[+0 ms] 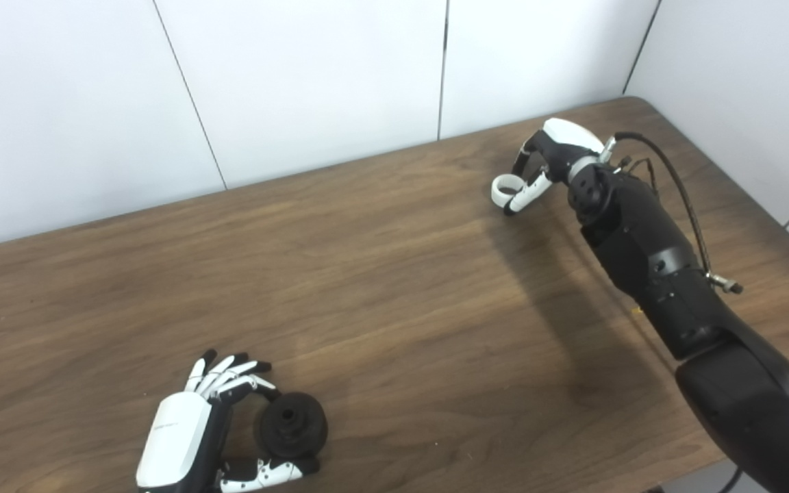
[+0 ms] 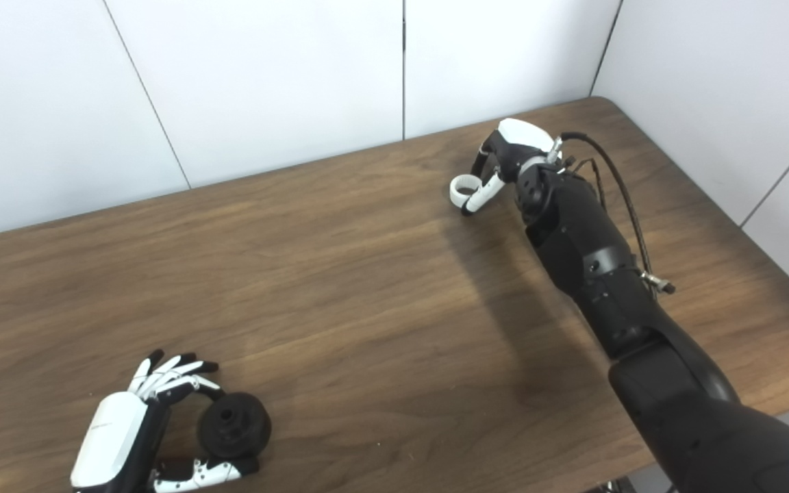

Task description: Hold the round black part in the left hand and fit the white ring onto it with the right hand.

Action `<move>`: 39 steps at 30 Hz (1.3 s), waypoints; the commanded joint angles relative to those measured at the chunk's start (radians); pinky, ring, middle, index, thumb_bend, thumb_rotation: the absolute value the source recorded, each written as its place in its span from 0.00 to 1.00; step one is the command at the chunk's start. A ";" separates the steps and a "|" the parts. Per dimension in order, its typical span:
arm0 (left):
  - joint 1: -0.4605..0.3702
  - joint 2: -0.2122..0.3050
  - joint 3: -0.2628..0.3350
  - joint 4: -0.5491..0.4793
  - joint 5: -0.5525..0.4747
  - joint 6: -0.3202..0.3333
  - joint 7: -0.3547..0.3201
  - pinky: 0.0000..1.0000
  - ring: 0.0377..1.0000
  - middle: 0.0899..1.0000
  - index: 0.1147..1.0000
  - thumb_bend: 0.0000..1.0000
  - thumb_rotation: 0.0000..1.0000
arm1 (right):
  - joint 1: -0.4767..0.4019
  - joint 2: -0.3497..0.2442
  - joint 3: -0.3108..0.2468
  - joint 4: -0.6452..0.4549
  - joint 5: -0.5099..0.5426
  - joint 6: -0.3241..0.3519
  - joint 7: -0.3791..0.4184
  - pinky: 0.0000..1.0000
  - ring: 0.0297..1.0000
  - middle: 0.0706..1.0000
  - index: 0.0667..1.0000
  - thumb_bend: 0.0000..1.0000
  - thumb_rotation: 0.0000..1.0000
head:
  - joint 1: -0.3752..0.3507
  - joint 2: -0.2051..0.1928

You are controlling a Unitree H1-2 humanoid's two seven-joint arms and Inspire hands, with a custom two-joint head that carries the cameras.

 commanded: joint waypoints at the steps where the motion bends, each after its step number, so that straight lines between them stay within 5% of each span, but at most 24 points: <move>1: 0.018 0.025 0.013 0.014 0.027 0.035 -0.020 1.00 0.88 0.76 0.42 0.52 0.05 | -0.031 -0.006 -0.015 -0.028 -0.009 0.004 -0.015 0.97 0.95 0.85 0.46 0.52 0.15 | 0.000 0.001; 12: 0.012 0.019 0.011 0.019 0.029 0.038 -0.022 1.00 0.88 0.76 0.42 0.52 0.05 | -0.023 -0.023 0.018 -0.030 0.049 -0.014 -0.098 0.86 0.85 0.75 0.45 0.52 0.13 | 0.005 -0.005; 21: 0.010 0.010 0.006 0.024 0.030 0.038 -0.020 1.00 0.88 0.75 0.42 0.52 0.05 | 0.000 -0.055 0.054 -0.099 0.083 -0.051 -0.093 0.90 0.89 0.79 0.45 0.52 0.13 | 0.026 -0.010; 39: 0.022 -0.015 -0.017 0.005 0.066 0.055 -0.029 1.00 0.87 0.75 0.41 0.52 0.05 | 0.052 -0.065 0.177 -0.505 0.053 -0.039 0.119 0.95 0.91 0.79 0.45 0.52 0.13 | 0.121 -0.006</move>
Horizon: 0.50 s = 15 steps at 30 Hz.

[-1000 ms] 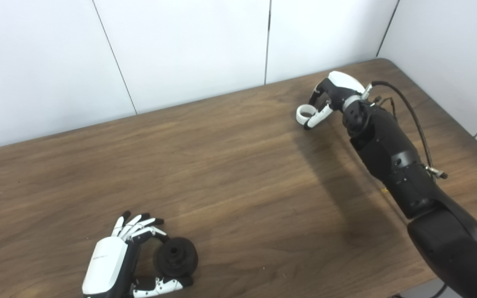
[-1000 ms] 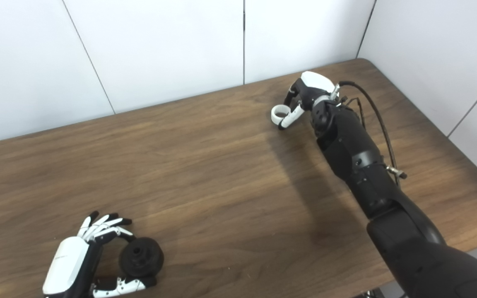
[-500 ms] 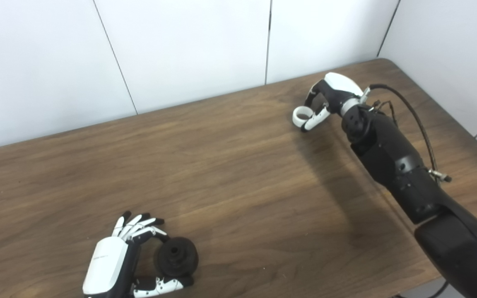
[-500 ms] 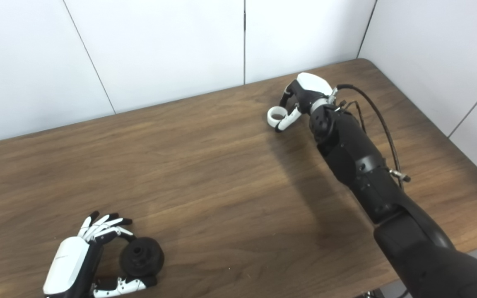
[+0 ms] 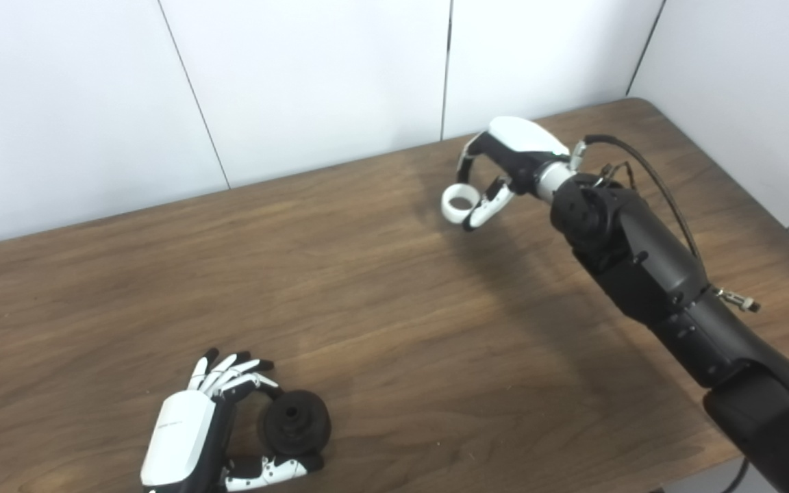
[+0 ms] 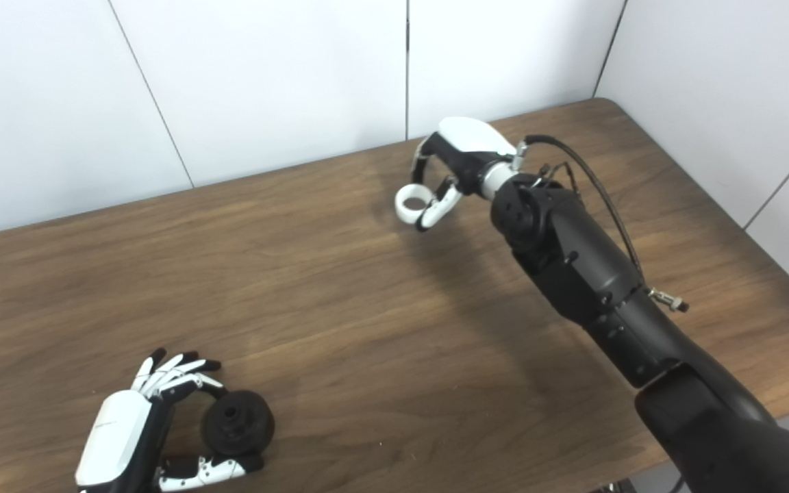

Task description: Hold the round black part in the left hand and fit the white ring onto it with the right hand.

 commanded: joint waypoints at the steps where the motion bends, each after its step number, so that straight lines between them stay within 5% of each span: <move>1: 0.022 0.005 -0.011 0.008 0.038 0.042 -0.033 1.00 0.88 0.75 0.41 0.52 0.05 | -0.028 -0.016 0.004 -0.077 -0.023 -0.002 0.024 0.94 0.91 0.79 0.45 0.52 0.13 | 0.010 0.002; 15: 0.034 -0.045 -0.060 -0.013 0.112 0.096 -0.026 1.00 0.88 0.76 0.42 0.52 0.05 | 0.006 0.070 0.124 -0.404 -0.060 0.016 0.277 0.87 0.90 0.78 0.45 0.52 0.14 | 0.155 0.028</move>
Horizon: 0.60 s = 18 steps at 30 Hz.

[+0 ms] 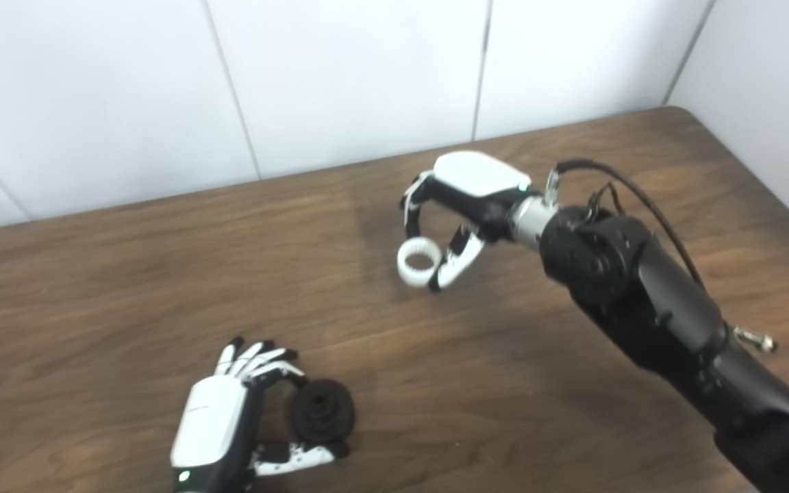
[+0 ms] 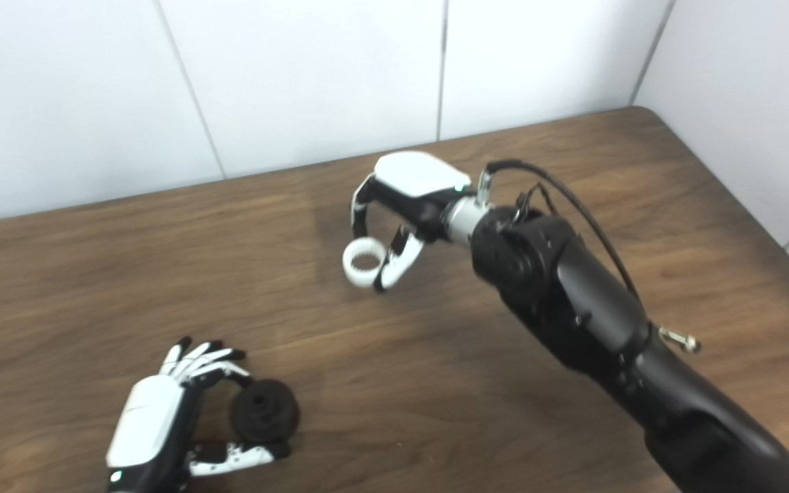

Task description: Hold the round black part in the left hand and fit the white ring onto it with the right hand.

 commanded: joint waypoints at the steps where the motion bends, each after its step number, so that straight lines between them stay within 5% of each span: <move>1: 0.022 0.001 -0.026 0.013 0.042 0.026 -0.035 1.00 0.88 0.76 0.42 0.52 0.05 | -0.024 0.010 -0.006 -0.062 -0.014 -0.004 0.020 0.88 0.90 0.78 0.45 0.52 0.14 | 0.013 0.004; 9: 0.014 -0.023 -0.051 -0.003 0.061 0.079 -0.059 1.00 0.89 0.76 0.42 0.52 0.05 | 0.026 0.056 0.026 -0.133 -0.012 -0.076 0.055 0.90 0.90 0.77 0.45 0.53 0.14 | 0.067 0.021; 18: 0.005 -0.036 -0.078 -0.009 0.079 0.110 -0.062 1.00 0.89 0.77 0.42 0.52 0.05 | 0.060 0.111 0.055 -0.189 -0.031 -0.081 0.118 0.94 0.92 0.79 0.45 0.52 0.14 | 0.111 0.032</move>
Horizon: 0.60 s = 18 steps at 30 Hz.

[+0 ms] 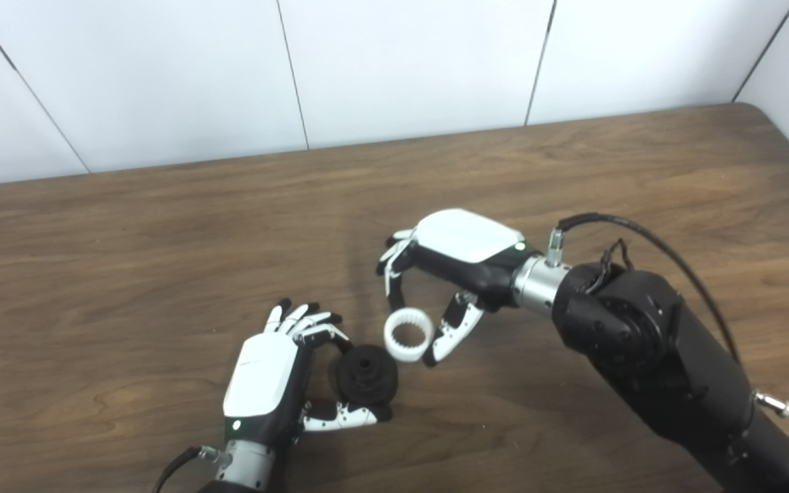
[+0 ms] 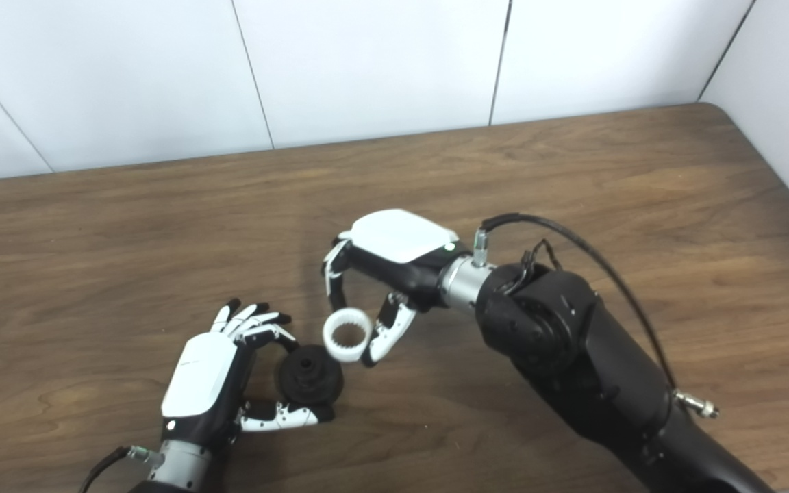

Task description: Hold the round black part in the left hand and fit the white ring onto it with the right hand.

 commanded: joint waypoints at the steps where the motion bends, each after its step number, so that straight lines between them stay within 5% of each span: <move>1: 0.015 -0.001 -0.028 0.008 0.031 0.025 -0.055 1.00 0.89 0.77 0.42 0.52 0.05 | -0.018 0.008 -0.002 -0.043 -0.014 -0.028 0.003 0.94 0.92 0.79 0.45 0.52 0.14 | 0.001 0.001; 18: 0.001 -0.025 -0.056 0.013 0.050 0.059 -0.053 1.00 0.89 0.76 0.42 0.52 0.05 | 0.018 0.072 0.002 0.013 -0.041 -0.131 -0.021 0.92 0.91 0.79 0.45 0.52 0.14 | 0.041 0.014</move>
